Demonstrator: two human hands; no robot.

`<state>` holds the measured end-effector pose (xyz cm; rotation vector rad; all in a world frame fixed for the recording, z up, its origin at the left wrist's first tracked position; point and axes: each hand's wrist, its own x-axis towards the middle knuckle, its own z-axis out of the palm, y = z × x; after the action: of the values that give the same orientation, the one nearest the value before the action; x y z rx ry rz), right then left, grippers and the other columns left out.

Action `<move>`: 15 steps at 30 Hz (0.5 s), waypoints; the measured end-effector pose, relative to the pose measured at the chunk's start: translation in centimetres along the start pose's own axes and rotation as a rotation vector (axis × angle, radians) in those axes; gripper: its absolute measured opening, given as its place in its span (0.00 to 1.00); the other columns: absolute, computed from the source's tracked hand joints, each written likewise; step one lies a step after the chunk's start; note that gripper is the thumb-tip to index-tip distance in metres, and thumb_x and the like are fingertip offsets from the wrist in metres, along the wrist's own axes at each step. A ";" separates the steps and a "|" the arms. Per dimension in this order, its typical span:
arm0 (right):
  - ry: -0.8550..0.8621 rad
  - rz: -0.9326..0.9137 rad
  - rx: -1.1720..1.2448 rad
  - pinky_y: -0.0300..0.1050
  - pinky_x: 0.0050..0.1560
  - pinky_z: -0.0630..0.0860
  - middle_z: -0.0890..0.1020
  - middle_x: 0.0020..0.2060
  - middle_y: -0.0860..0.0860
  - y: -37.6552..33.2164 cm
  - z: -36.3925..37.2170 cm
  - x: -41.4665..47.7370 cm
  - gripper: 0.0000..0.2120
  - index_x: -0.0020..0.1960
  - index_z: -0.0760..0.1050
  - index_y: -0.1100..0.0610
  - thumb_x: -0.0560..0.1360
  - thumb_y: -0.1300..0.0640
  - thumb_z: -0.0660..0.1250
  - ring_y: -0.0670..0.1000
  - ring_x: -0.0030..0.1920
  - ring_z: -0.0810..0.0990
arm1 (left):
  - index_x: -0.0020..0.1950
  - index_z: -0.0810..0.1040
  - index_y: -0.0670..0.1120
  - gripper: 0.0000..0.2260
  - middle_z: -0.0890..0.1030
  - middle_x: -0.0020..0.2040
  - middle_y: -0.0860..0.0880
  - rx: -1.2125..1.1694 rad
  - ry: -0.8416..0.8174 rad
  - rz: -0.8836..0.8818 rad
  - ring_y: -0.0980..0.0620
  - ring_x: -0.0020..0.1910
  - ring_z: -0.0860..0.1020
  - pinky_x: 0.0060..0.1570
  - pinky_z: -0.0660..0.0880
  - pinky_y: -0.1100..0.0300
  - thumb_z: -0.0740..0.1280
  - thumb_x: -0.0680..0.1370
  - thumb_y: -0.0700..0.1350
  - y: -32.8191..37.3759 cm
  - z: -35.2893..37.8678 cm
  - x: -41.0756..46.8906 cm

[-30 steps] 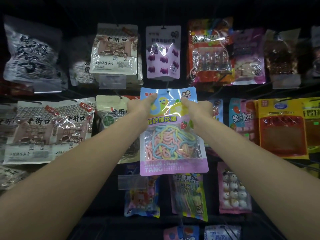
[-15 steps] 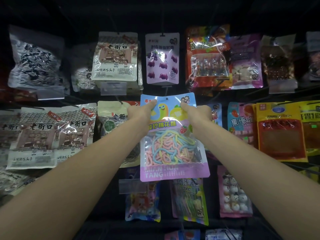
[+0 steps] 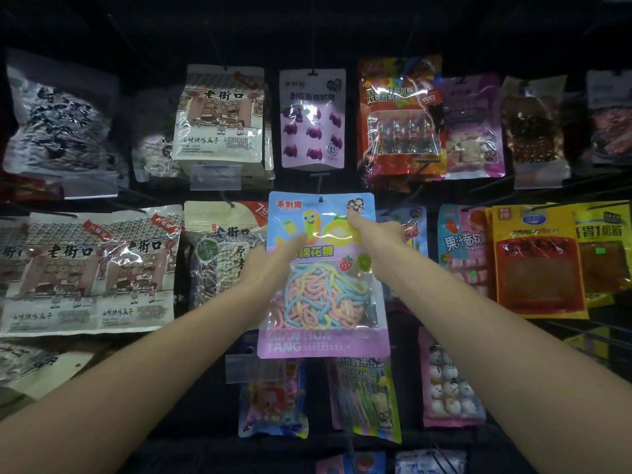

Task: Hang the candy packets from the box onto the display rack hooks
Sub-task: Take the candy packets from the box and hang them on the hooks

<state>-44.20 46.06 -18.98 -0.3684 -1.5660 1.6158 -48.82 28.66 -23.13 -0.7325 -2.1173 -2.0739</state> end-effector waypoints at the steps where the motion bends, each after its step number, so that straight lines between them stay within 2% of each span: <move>1: -0.016 0.004 -0.015 0.45 0.32 0.69 0.79 0.47 0.53 -0.1 -0.3 -0.3 0.23 0.55 0.71 0.60 0.78 0.43 0.75 0.50 0.37 0.75 | 0.55 0.80 0.46 0.19 0.88 0.43 0.51 0.089 -0.048 0.074 0.51 0.41 0.87 0.43 0.81 0.54 0.73 0.78 0.61 -0.7 -0.5 -1.3; 2: -0.032 0.002 -0.043 0.45 0.35 0.68 0.77 0.46 0.52 -0.1 -0.4 -0.6 0.23 0.56 0.69 0.60 0.79 0.42 0.73 0.50 0.38 0.73 | 0.53 0.80 0.49 0.13 0.88 0.40 0.56 0.169 -0.076 0.125 0.57 0.38 0.87 0.41 0.81 0.57 0.73 0.79 0.58 -1.4 -0.9 -2.4; 3: -0.047 -0.002 -0.072 0.46 0.39 0.70 0.76 0.45 0.52 0.1 -0.7 -0.7 0.22 0.57 0.69 0.60 0.80 0.42 0.70 0.50 0.39 0.73 | 0.54 0.80 0.51 0.11 0.88 0.41 0.57 0.221 -0.095 0.153 0.60 0.37 0.86 0.41 0.81 0.60 0.75 0.78 0.54 -2.1 -1.3 -3.2; 5: -0.077 -0.021 -0.135 0.48 0.50 0.72 0.81 0.51 0.53 0.7 -1.1 -1.4 0.25 0.62 0.74 0.60 0.79 0.39 0.68 0.54 0.47 0.78 | 0.63 0.75 0.47 0.21 0.87 0.49 0.51 0.211 -0.109 0.114 0.60 0.39 0.86 0.37 0.81 0.63 0.79 0.75 0.47 -4.0 -1.9 -3.8; 7: -0.109 -0.092 -0.232 0.53 0.60 0.74 0.80 0.62 0.53 1.9 -1.8 -2.6 0.29 0.68 0.74 0.54 0.75 0.36 0.69 0.56 0.58 0.79 | 0.70 0.67 0.50 0.31 0.85 0.54 0.50 0.180 -0.097 0.068 0.61 0.41 0.86 0.32 0.79 0.67 0.80 0.74 0.41 -5.1 -2.4 -4.5; 9: -0.143 -0.191 -0.303 0.63 0.69 0.73 0.76 0.71 0.50 3.8 -3.0 -4.3 0.36 0.75 0.65 0.46 0.72 0.37 0.72 0.56 0.67 0.77 | 0.76 0.63 0.54 0.37 0.85 0.56 0.49 0.198 -0.096 0.105 0.58 0.46 0.87 0.37 0.83 0.63 0.80 0.74 0.41 -6.0 -2.7 -4.8; 11: -0.178 -0.271 -0.310 0.68 0.71 0.72 0.72 0.76 0.50 5.6 -4.7 -6.2 0.45 0.81 0.51 0.35 0.74 0.42 0.75 0.57 0.70 0.76 | 0.79 0.60 0.56 0.39 0.86 0.55 0.50 0.201 -0.091 0.149 0.58 0.47 0.87 0.40 0.84 0.61 0.79 0.75 0.41 -6.3 -2.9 -5.0; 13: -0.231 -0.331 -0.327 0.66 0.63 0.80 0.81 0.65 0.53 7.1 -6.2 -7.8 0.46 0.78 0.48 0.26 0.75 0.47 0.76 0.55 0.60 0.84 | 0.81 0.56 0.60 0.43 0.86 0.52 0.51 0.230 -0.057 0.189 0.60 0.45 0.86 0.37 0.82 0.63 0.79 0.76 0.42 -6.4 -2.9 -5.4; 15: -0.262 -0.374 -0.392 0.60 0.56 0.84 0.84 0.54 0.48 8.2 -7.1 -8.9 0.41 0.77 0.54 0.27 0.76 0.48 0.76 0.51 0.52 0.86 | 0.82 0.54 0.64 0.45 0.85 0.51 0.52 0.244 -0.017 0.230 0.63 0.45 0.85 0.35 0.81 0.64 0.79 0.76 0.43 -6.5 -2.8 -5.6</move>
<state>-36.67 45.52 -30.78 -0.0577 -2.0189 1.1004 -47.14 24.68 -31.04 -0.9110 -2.1279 -1.6657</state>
